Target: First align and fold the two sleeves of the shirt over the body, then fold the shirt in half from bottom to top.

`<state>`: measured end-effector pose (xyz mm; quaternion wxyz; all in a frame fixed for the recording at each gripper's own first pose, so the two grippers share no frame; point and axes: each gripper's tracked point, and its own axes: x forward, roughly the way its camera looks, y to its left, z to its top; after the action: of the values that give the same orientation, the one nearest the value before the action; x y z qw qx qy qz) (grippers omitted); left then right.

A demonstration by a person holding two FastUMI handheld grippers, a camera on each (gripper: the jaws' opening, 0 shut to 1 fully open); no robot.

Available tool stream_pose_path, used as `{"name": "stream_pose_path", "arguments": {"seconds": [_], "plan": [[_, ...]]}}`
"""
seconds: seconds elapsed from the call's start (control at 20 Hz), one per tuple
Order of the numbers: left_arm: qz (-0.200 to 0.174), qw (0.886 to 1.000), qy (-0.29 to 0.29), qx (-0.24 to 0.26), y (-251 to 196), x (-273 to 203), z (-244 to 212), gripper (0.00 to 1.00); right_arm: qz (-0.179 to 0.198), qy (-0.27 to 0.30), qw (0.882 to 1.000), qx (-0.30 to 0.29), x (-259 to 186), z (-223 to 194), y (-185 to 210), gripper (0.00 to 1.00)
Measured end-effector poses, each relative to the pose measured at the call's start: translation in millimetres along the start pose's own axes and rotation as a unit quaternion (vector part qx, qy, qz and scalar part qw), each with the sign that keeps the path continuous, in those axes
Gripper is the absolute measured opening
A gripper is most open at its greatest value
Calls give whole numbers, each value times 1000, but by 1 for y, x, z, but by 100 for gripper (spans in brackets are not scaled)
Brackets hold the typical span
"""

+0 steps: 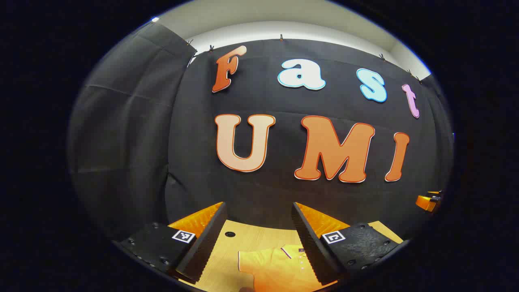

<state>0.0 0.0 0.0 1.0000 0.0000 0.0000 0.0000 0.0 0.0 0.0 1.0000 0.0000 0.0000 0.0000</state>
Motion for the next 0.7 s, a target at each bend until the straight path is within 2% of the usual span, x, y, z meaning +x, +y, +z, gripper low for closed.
{"name": "stream_pose_path", "arguments": {"seconds": [0.2, 0.55, 0.7], "plan": [[-2, 1000, -1, 26, -2, 19, 1, 98, -6, 4, 1000, -21, 2, -2, 0, 98], [-37, 999, 8, 36, -3, 50, -5, 98, -43, 14, 999, -26, -7, -6, 4, 98], [-41, 998, 10, 41, 5, 61, -7, 98, -54, 12, 998, -25, -10, -4, 8, 98]]}}
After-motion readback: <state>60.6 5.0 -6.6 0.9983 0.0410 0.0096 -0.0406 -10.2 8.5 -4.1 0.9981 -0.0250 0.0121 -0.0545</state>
